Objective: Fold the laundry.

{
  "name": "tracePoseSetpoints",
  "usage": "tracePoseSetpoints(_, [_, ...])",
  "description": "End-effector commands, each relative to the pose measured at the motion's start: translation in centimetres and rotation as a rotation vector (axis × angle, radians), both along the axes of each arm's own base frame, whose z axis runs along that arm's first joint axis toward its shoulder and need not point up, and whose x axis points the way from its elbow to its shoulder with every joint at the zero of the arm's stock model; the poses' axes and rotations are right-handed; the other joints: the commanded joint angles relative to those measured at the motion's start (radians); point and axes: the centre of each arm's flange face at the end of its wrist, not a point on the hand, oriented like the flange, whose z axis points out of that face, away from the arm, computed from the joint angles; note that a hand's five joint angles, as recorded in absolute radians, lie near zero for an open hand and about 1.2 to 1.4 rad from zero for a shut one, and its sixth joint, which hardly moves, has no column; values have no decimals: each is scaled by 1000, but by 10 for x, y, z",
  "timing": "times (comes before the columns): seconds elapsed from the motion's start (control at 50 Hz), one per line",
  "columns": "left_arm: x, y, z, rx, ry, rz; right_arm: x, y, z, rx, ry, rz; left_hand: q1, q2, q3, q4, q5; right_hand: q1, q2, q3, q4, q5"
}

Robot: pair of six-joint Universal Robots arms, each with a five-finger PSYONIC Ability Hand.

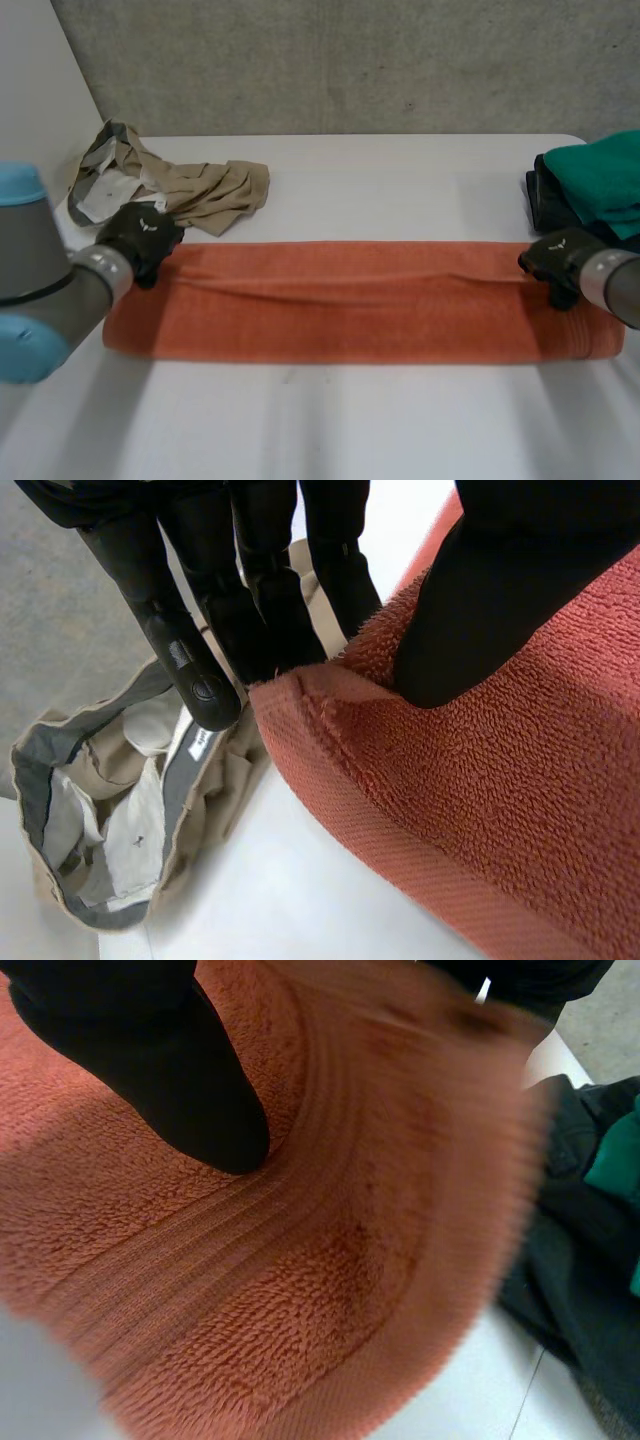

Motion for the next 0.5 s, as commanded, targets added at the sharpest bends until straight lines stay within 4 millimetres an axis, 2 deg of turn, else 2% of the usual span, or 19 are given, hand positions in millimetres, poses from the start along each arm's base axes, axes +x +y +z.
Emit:
tracePoseSetpoints(0.02, [-18,-48,-16,-53,0,58,18,-40,-12,-79,22,-15,243,197,201,195,257,271,216,206,199,222])
tracePoseSetpoints(0.12, [-24,-77,-30,-97,6,74,26,-67,-14,-179,-10,-24,243,197,201,195,257,271,216,206,199,222])
tracePoseSetpoints(0.18, [-27,-83,-31,-116,14,83,28,-78,-15,-234,-10,-41,243,197,201,195,257,271,216,206,199,222])
tracePoseSetpoints(0.2, [-32,-83,-33,-119,25,70,29,-79,-16,-239,-8,-47,179,134,137,131,193,-42,-97,-106,-114,-91])
tracePoseSetpoints(0.24, [-37,-81,-35,-122,33,56,33,-80,-16,-253,-1,-54,-791,-836,-833,-839,-777,-950,-1005,-1015,-1023,-1000])
tracePoseSetpoints(0.26, [-41,-80,-35,-126,40,49,39,-77,-18,-255,4,-59,-979,-1025,-1021,-1027,-965,-950,-1005,-1015,-1023,-1000])
tracePoseSetpoints(0.28, [-48,-77,-33,-143,50,33,39,-77,-15,-266,2,-70,-845,-891,-887,-893,-831,-950,-1005,-1015,-1023,-1000])
tracePoseSetpoints(0.3, [-51,-77,-33,-152,57,27,40,-76,-14,-269,4,-81,-974,-1020,-1016,-1022,-960,-950,-1005,-1015,-1023,-1000])
tracePoseSetpoints(0.4, [-57,-73,-21,-194,96,24,47,-63,2,-292,-33,-89,-979,-1025,-1021,-1027,-965,-950,-1005,-1015,-1023,-1000])
tracePoseSetpoints(0.44, [-53,-67,-4,-209,119,36,44,-49,8,-272,-38,-90,-979,-1025,-1021,-1027,-965,-950,-1005,-1015,-1023,-1000])
tracePoseSetpoints(0.48, [-49,-61,3,-205,132,41,40,-39,10,-253,-40,-91,-979,-1025,-1021,-1027,-965,-950,-1005,-1015,-1023,-1000])
tracePoseSetpoints(0.5, [-47,-57,5,-202,137,43,37,-27,13,-233,-45,-84,-979,-1025,-1021,-1027,-965,-950,-1005,-1015,-1023,-1000])
